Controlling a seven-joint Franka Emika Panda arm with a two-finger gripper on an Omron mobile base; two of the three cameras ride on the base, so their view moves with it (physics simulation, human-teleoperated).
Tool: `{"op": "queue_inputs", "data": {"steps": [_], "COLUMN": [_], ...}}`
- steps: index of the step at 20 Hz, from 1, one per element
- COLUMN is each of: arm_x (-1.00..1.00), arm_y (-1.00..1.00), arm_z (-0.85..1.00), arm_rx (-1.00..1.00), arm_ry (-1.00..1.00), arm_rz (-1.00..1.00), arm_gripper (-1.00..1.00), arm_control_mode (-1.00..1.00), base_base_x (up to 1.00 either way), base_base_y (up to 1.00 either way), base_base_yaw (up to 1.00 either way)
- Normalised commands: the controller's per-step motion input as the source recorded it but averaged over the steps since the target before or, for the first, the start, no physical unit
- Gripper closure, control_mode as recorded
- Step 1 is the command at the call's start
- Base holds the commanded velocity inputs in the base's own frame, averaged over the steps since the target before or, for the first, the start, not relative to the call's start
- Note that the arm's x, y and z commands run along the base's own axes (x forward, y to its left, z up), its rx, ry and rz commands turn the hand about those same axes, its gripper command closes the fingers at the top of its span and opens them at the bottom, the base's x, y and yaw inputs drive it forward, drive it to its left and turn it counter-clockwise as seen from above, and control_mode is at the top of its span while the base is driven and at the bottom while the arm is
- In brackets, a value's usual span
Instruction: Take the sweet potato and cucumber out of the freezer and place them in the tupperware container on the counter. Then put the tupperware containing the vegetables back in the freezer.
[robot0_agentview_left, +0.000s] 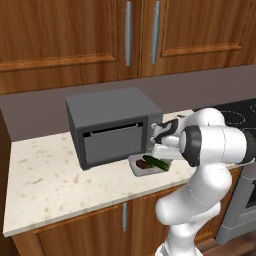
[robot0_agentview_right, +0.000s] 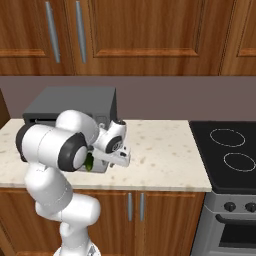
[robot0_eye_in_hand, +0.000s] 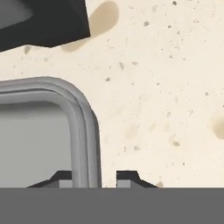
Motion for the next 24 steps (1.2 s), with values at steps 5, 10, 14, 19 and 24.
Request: {"op": "queue_inputs", "data": {"steps": [5,10,14,19,24], "arm_x": [-0.28,-0.83,-0.94,-0.98,-1.0], "arm_y": [0.0,0.0,0.0,0.0,0.01], "arm_z": [0.1,0.39,0.53,0.78,0.85], "arm_rx": [0.05,0.07,0.05,0.02,0.0], "arm_ry": [0.1,-0.02,-0.08,-0.11,-0.09], "arm_rz": [-0.01,-0.04,-0.05,-0.06,-0.18], "arm_gripper": [1.0,1.0,1.0,1.0,1.0], "arm_control_mode": [-1.0,-1.0,-1.0,-1.0,-1.0], "base_base_x": [0.0,0.0,0.0,0.0,0.0], "base_base_y": [0.0,0.0,0.0,0.0,0.0], "base_base_yaw": [0.0,0.0,0.0,0.0,0.0]}}
